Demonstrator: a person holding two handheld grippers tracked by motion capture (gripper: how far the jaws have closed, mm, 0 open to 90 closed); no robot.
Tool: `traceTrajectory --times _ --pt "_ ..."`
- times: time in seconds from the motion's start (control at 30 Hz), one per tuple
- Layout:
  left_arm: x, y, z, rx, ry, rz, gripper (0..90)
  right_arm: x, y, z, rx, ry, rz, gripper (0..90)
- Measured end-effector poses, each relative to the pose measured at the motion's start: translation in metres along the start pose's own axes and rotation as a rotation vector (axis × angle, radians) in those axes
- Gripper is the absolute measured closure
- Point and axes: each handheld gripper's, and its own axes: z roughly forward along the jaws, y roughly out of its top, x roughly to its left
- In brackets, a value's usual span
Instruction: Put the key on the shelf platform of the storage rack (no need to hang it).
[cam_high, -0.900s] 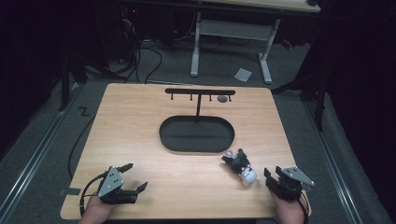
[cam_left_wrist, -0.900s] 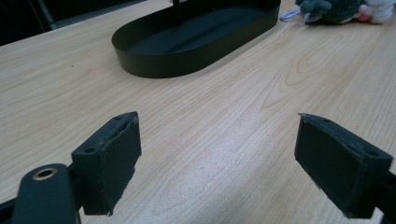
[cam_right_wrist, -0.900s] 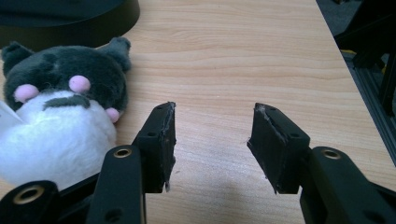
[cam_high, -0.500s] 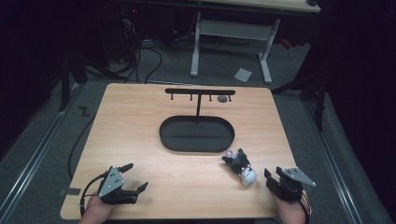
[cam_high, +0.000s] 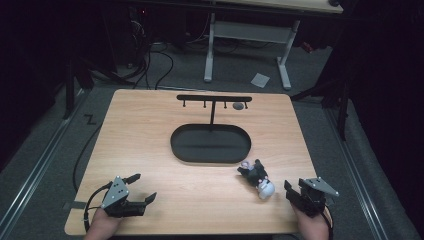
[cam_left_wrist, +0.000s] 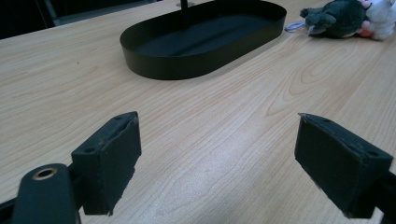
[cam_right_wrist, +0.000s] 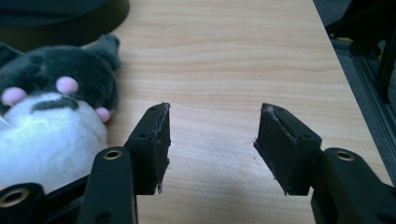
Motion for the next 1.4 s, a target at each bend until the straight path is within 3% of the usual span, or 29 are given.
traceTrajectory --times 0.27,0.33,0.43,0.5,0.7,0.87,1.03,1.07,1.1,1.4 --pt "-0.001 0.0 0.001 0.008 -0.003 0.011 15.1 -0.001 0.002 -0.004 0.04 -0.009 -0.014 36.0" --pt "-0.002 0.0 0.001 0.014 -0.002 0.017 15.2 0.001 0.002 -0.004 0.065 0.009 -0.033 26.7" --pt "-0.002 0.0 0.001 0.012 -0.002 0.021 15.1 0.002 0.0 -0.005 0.077 0.018 -0.044 24.7" --pt "-0.002 0.0 0.001 0.015 -0.003 0.02 15.2 0.003 0.0 -0.003 0.121 0.033 -0.044 21.5" --pt "-0.004 0.0 0.001 0.014 -0.005 0.032 15.1 0.004 0.002 0.002 0.19 0.059 -0.045 20.5" --pt "-0.003 0.0 0.002 0.018 -0.001 0.027 15.1 0.003 0.009 0.004 0.243 0.05 -0.06 20.5" --pt "-0.004 0.0 0.0 0.015 0.0 0.032 15.1 0.005 0.013 0.012 0.315 0.021 -0.113 19.5" --pt "-0.004 0.0 0.0 0.015 0.0 0.032 15.1 0.005 0.013 0.012 0.315 0.021 -0.113 19.5" --pt "-0.005 0.0 0.0 0.012 0.001 0.035 15.1 0.005 0.015 0.015 0.358 0.023 -0.137 19.2" --pt "-0.005 0.0 0.0 0.015 0.002 0.039 15.1 0.009 0.029 0.012 0.437 0.048 -0.197 19.3"
